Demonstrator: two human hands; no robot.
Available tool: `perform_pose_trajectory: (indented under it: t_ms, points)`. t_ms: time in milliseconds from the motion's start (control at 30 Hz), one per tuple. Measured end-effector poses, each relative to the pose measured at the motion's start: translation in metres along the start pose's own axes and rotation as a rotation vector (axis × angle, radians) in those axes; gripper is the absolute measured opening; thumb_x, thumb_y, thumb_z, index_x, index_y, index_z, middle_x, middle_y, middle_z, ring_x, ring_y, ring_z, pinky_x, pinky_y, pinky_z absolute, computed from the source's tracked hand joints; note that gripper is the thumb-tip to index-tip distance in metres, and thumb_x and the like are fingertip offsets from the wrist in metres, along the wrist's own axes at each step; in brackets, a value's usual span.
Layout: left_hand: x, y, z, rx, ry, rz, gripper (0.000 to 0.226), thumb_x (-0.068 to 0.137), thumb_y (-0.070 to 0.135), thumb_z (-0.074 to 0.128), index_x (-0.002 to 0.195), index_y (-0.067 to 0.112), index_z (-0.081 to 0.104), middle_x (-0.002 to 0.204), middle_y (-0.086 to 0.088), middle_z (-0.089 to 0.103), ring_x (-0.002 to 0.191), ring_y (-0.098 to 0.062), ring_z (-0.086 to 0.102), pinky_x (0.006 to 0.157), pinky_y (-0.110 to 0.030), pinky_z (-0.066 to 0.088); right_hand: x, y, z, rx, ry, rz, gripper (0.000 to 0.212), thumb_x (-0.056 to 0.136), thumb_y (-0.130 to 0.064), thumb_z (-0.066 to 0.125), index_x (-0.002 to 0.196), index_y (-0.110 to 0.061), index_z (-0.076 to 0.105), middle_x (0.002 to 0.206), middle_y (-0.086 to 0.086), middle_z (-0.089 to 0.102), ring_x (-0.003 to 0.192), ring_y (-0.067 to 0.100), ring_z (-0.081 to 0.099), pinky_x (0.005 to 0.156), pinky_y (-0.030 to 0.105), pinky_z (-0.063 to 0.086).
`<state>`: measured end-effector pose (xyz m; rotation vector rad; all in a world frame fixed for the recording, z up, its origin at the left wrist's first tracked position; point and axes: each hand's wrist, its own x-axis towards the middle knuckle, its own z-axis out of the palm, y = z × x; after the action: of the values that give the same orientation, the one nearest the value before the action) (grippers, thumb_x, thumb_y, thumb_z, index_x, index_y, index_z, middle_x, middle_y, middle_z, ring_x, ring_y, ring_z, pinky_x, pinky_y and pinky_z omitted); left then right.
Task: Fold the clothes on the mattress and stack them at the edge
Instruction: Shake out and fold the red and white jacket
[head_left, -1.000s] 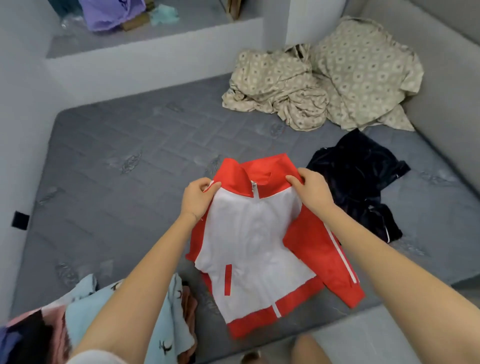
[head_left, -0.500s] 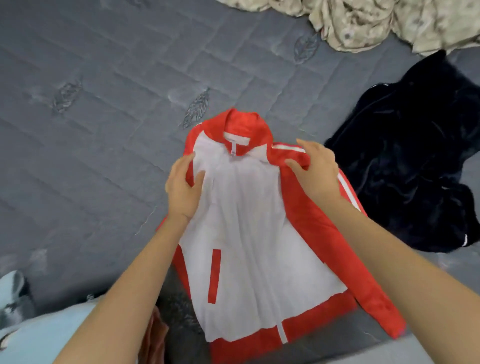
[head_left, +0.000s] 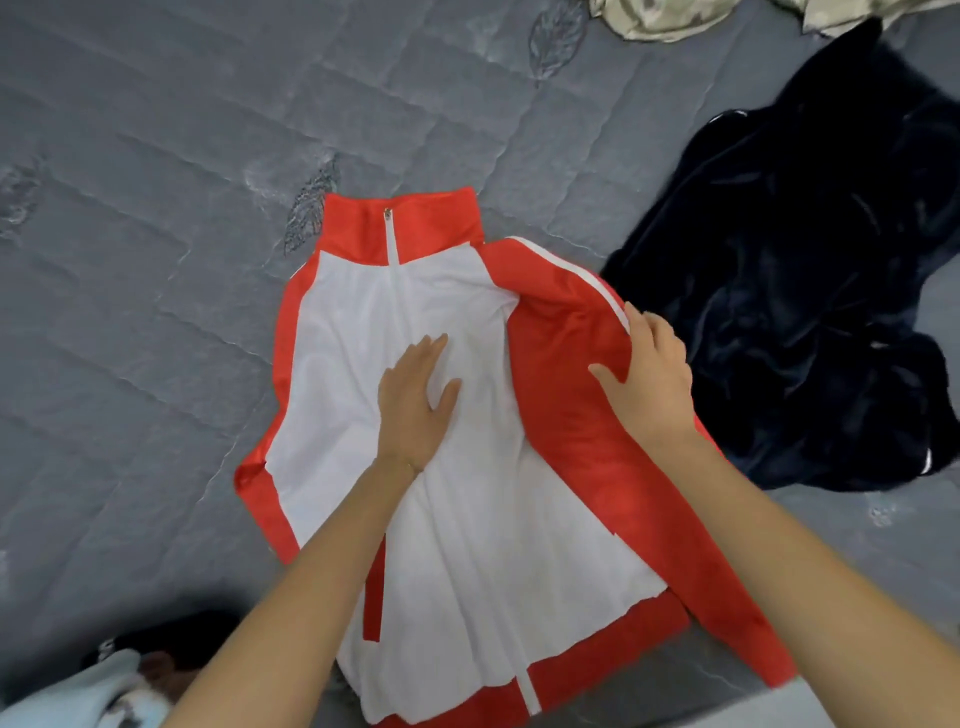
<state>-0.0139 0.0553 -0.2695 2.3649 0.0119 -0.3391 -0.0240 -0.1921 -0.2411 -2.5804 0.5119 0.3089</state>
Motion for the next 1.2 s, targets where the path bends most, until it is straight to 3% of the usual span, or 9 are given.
perform_pose_trajectory:
  t_ms: [200,300,500,667,767,833,933,1033,1200]
  points:
    - [0.022,0.041,0.044,0.028,-0.063,0.079,0.052,0.098,0.027,0.051,0.147,0.020,0.034,0.154,-0.002,0.031,0.146,-0.021,0.021,0.119,-0.046,0.009,0.016,0.031,-0.014,0.221,-0.001,0.058,0.011,0.091,-0.018,0.062,0.097,-0.009,0.059,0.092,0.004,0.060,0.083,0.019,0.056,0.074,0.032,0.044]
    - [0.031,0.064,0.060,0.080,-0.095,0.131,0.051,0.099,0.027,0.049,0.147,0.021,0.034,0.156,-0.006,0.027,0.146,-0.023,0.019,0.117,-0.051,0.014,0.022,0.034,-0.023,0.315,-0.003,0.003,0.010,0.091,-0.021,0.062,0.086,-0.015,0.056,0.071,-0.009,0.057,0.062,0.007,0.051,0.061,0.029,0.043]
    - [0.058,0.123,0.083,0.164,-0.284,0.385,0.046,0.103,0.024,0.039,0.145,0.037,0.027,0.161,-0.005,0.008,0.148,-0.022,-0.003,0.117,-0.041,-0.005,0.023,0.038,-0.033,0.453,-0.140,-0.121,0.006,0.095,-0.019,0.056,0.093,-0.014,0.054,0.074,0.002,0.065,0.063,0.019,0.059,0.063,0.041,0.049]
    - [0.091,0.151,0.090,0.258,-0.384,0.446,0.019,0.098,0.023,0.051,0.108,0.020,0.067,0.145,0.005,0.045,0.144,-0.014,0.023,0.116,-0.039,-0.001,0.026,0.062,-0.034,0.558,-0.178,-0.002,0.009,0.093,-0.022,0.060,0.097,-0.015,0.056,0.075,-0.008,0.059,0.063,0.000,0.054,0.058,0.013,0.042]
    - [0.099,0.169,0.097,0.093,-0.289,0.341,0.016,0.097,0.017,0.053,0.099,0.012,0.068,0.122,0.000,0.064,0.123,-0.016,0.052,0.112,-0.043,0.025,0.021,0.084,-0.035,0.558,-0.338,0.087,0.019,0.091,-0.020,0.063,0.109,-0.016,0.058,0.088,-0.013,0.058,0.076,0.000,0.055,0.061,0.004,0.039]
    - [0.106,0.182,0.099,-0.119,-0.163,0.253,0.015,0.097,0.011,0.052,0.093,0.007,0.067,0.100,-0.002,0.068,0.097,-0.009,0.060,0.094,-0.031,0.042,0.016,0.100,-0.036,0.523,-0.443,0.100,0.026,0.090,-0.020,0.064,0.116,-0.017,0.061,0.092,-0.016,0.058,0.081,0.000,0.055,0.064,0.002,0.039]
    - [0.122,0.200,0.102,-0.308,-0.018,0.108,0.016,0.096,0.008,0.050,0.083,0.012,0.057,0.079,0.008,0.057,0.073,0.008,0.050,0.076,-0.012,0.040,0.012,0.122,-0.046,0.524,-0.542,0.137,0.000,0.090,-0.025,0.064,0.090,-0.025,0.064,0.081,-0.020,0.061,0.065,-0.006,0.058,0.061,0.007,0.047]
    - [0.135,0.211,0.107,-0.326,0.039,0.065,0.014,0.096,0.007,0.050,0.084,0.009,0.057,0.079,0.009,0.056,0.072,0.009,0.051,0.078,-0.013,0.041,0.025,0.138,-0.062,0.490,-0.423,0.129,0.031,0.091,-0.031,0.063,0.063,-0.023,0.051,0.057,-0.013,0.052,0.046,-0.002,0.049,0.045,0.012,0.036]
    - [0.135,0.228,0.119,0.043,0.041,0.268,0.024,0.090,0.009,0.057,0.113,0.012,0.065,0.108,-0.004,0.066,0.110,-0.024,0.056,0.103,-0.042,0.038,0.065,0.146,-0.103,0.628,-0.112,0.141,0.034,0.094,-0.034,0.058,0.069,-0.010,0.055,0.056,-0.007,0.047,0.049,0.002,0.041,0.049,0.020,0.034]
